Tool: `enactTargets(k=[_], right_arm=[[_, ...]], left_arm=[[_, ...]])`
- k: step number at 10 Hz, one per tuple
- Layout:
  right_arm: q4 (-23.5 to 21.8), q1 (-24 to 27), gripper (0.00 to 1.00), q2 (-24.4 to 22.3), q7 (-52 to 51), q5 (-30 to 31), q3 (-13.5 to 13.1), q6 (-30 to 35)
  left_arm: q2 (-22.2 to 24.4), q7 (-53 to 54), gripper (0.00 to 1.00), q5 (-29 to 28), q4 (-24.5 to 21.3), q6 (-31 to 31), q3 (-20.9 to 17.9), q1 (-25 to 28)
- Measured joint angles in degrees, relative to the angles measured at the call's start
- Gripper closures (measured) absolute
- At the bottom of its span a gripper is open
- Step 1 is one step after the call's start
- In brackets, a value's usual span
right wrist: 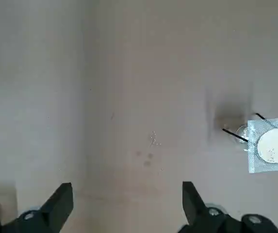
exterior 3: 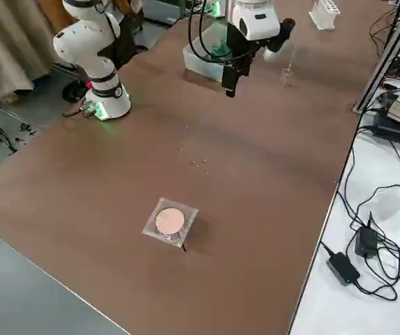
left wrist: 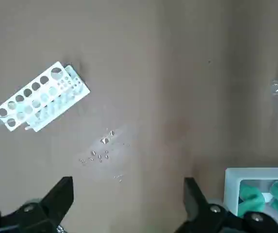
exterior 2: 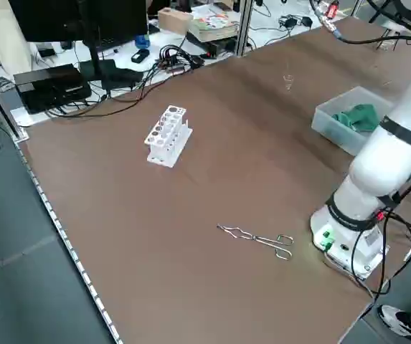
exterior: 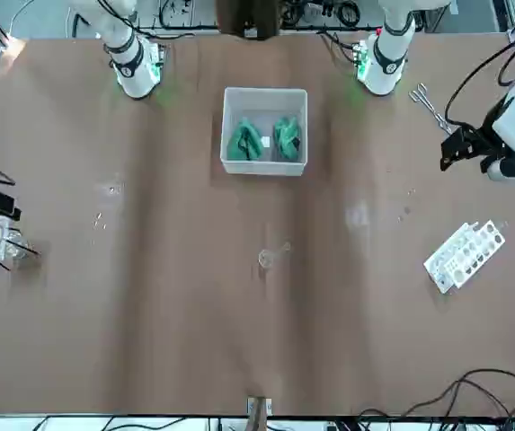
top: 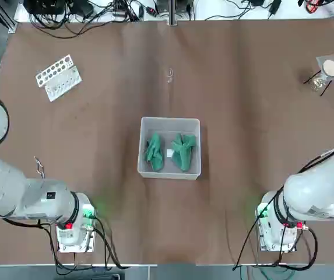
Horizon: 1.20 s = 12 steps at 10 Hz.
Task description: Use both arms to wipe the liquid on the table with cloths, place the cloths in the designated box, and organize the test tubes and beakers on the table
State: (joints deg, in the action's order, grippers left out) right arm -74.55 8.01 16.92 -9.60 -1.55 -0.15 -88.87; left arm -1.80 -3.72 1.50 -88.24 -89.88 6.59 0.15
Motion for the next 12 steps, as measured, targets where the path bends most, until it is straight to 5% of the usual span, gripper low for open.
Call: enactTargets(k=[8,12], right_arm=[[-0.1,-0.3,0.0,0.0,0.0,0.0,0.0,0.1],[-0.2,-0.7,0.0,0.0,0.0,0.0,0.1,0.1]], left_arm=[[0.2,-2.2,0.0,0.2,0.6,3.2,0.4,-0.1],[1.2,-7.2,0.0,2.9,0.2,6.1,5.6,-0.2]])
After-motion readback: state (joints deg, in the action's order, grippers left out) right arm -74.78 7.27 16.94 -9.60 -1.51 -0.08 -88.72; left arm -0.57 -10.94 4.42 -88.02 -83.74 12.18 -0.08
